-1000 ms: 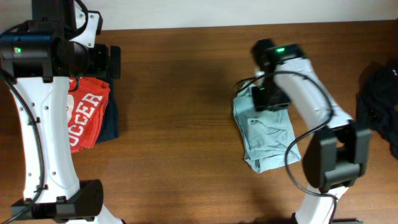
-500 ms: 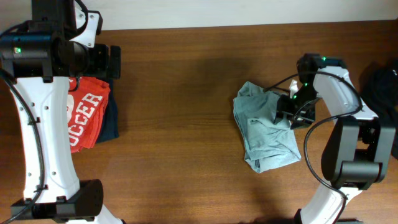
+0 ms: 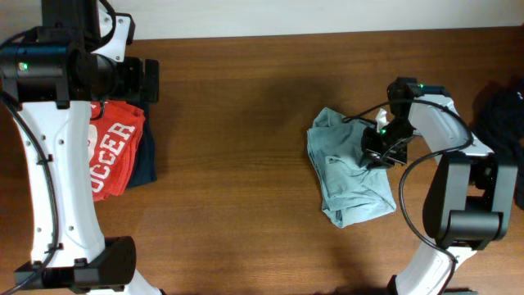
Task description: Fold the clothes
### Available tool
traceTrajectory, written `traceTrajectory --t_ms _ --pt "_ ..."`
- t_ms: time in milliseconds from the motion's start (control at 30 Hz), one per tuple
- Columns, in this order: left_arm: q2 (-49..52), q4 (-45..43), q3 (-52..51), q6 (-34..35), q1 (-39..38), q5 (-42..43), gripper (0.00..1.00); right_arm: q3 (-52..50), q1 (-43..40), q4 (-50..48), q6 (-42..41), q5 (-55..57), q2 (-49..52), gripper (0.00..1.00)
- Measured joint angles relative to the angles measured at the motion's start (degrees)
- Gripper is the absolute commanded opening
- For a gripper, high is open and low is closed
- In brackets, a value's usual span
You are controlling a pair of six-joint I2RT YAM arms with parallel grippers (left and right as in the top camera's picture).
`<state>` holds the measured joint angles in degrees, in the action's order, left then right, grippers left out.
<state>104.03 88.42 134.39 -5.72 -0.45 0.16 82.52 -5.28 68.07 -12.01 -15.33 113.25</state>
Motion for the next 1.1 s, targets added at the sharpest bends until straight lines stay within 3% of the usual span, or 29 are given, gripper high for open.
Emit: traceTrajectory --t_ms 200,567,600,633,667,700,900,1100 --pt "0.00 -0.13 0.00 0.00 0.00 0.00 0.99 3.87 0.00 -0.02 0.20 0.42 -1.81 0.05" --pt "0.00 -0.39 0.00 0.00 0.00 -0.02 0.99 4.83 3.89 -11.23 3.26 -6.99 -2.99 0.04" --pt "0.00 -0.39 0.00 0.00 0.00 0.00 0.99 4.83 4.50 -12.96 3.30 -7.85 -2.99 0.09" --pt "0.00 -0.39 0.00 0.00 0.00 0.00 0.99 4.83 5.01 -14.38 3.26 -8.39 -2.99 0.26" --pt "0.00 -0.39 0.00 0.00 0.00 -0.02 0.99 4.83 5.60 -16.04 3.26 -8.87 -2.99 0.49" --pt "0.00 -0.39 0.00 0.00 0.00 -0.02 0.99 4.81 6.10 -17.07 3.69 -9.25 -2.99 0.56" --pt "0.00 -0.39 0.00 0.00 0.00 0.00 0.99 5.22 7.30 -17.14 3.69 -10.05 -2.99 0.63" --pt "0.00 -0.42 0.00 0.00 0.00 0.00 0.99 7.08 4.42 -8.70 5.25 -7.61 -5.27 0.64"
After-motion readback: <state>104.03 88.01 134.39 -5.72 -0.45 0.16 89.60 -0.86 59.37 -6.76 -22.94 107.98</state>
